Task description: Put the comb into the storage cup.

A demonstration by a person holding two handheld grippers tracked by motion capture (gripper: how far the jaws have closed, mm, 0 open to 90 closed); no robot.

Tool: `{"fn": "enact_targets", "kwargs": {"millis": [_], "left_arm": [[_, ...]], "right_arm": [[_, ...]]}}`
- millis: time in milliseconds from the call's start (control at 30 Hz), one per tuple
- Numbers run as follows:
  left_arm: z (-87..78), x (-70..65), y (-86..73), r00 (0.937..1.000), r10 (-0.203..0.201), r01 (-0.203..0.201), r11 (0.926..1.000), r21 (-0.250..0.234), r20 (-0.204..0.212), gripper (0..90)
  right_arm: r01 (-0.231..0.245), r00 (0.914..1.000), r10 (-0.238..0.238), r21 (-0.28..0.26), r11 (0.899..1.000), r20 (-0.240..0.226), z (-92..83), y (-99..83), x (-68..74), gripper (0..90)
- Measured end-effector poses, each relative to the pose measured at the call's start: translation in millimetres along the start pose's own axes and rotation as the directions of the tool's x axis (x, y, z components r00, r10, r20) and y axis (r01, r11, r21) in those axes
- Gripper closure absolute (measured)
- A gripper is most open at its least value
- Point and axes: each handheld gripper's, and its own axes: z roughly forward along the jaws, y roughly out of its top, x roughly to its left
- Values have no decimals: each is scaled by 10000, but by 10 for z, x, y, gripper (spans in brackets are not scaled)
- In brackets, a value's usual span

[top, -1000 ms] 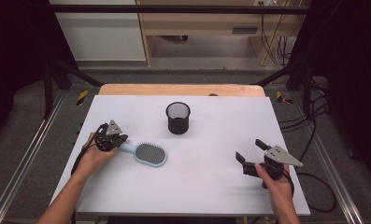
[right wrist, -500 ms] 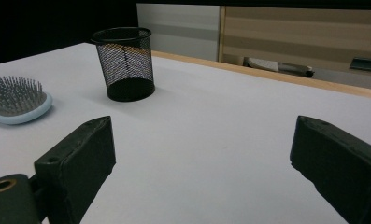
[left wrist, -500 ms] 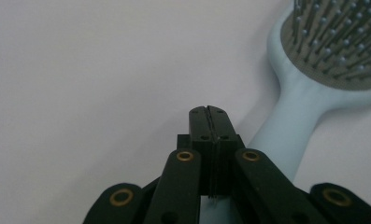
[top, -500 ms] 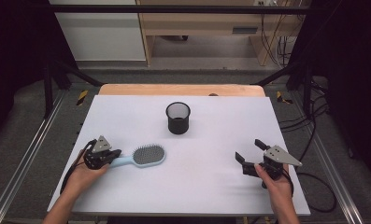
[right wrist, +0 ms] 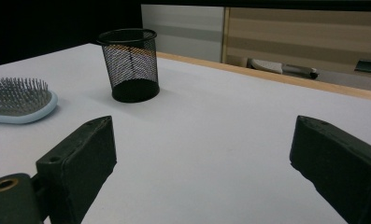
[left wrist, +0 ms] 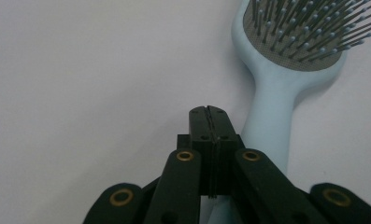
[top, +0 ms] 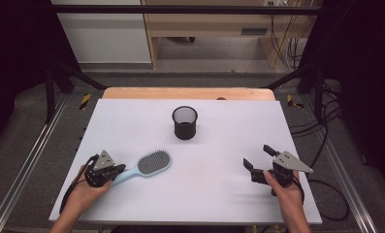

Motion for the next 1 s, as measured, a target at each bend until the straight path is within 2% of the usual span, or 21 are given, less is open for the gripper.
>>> {"fn": "enact_targets", "kwargs": {"millis": [300,500,700,867,967,1000], "left_arm": [[-56,-119,-29,9991,-331,327,9994,127,264,900],[-68,-224,-44,9988,-282,276,9995,147,411,900],[-74,-210,-51,9983,-381,380,9993,30,443,900],[-135,-212,2,9981,-507,527,9967,-618,339,900],[-195,-224,47,9964,-722,769,9903,-1161,440,897],[-208,-234,61,9960,-771,825,9872,-1361,446,858]], "right_arm": [[31,10000,-31,79,10000,-14,11,-6,-1,70],[-61,10000,60,144,9999,49,8,-24,-17,70],[-56,10000,56,166,9998,17,18,-27,-13,70],[-39,10000,38,248,9997,29,23,-39,-17,70],[-37,10000,35,264,9996,81,15,-45,-26,70],[-44,10000,42,248,9997,86,12,-45,-30,70]]}}
